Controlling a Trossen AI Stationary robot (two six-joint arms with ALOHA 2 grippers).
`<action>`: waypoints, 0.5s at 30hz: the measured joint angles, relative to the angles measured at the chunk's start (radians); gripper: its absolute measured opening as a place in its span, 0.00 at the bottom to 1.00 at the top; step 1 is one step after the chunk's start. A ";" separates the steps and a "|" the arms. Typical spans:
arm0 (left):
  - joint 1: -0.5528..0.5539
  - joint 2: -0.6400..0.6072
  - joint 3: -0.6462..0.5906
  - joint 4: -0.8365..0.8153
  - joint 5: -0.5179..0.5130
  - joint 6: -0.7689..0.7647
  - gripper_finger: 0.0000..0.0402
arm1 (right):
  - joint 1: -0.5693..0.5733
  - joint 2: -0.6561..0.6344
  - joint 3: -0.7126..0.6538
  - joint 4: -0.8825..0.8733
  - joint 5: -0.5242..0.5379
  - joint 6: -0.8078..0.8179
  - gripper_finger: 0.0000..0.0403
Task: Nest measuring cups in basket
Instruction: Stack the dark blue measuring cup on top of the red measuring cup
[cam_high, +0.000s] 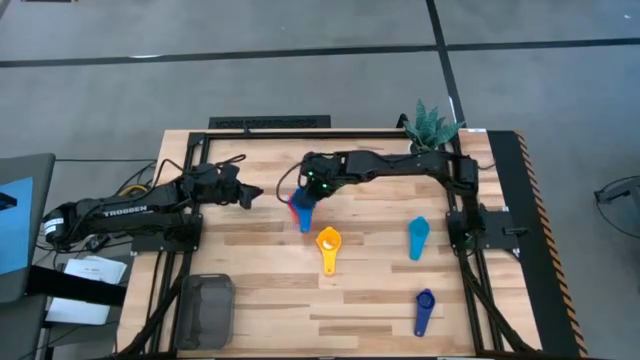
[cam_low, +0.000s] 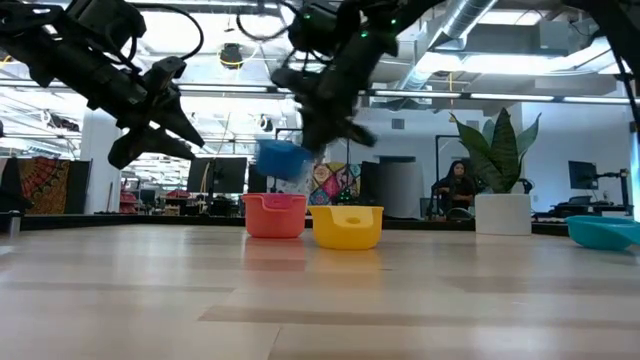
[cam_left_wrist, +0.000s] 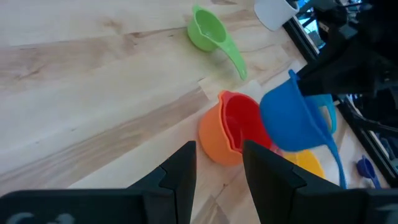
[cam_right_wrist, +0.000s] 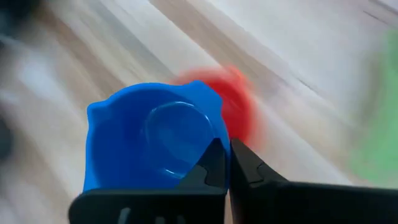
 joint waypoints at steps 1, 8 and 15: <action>0.000 0.000 0.000 -0.004 0.000 0.000 0.30 | -0.001 0.014 0.004 0.049 -0.007 0.002 0.03; -0.002 0.001 0.000 -0.011 0.000 -0.005 0.30 | -0.008 0.025 0.004 0.054 -0.005 -0.038 0.02; -0.002 0.001 0.000 -0.019 -0.009 -0.004 0.30 | -0.028 0.026 0.003 0.046 -0.006 -0.054 0.05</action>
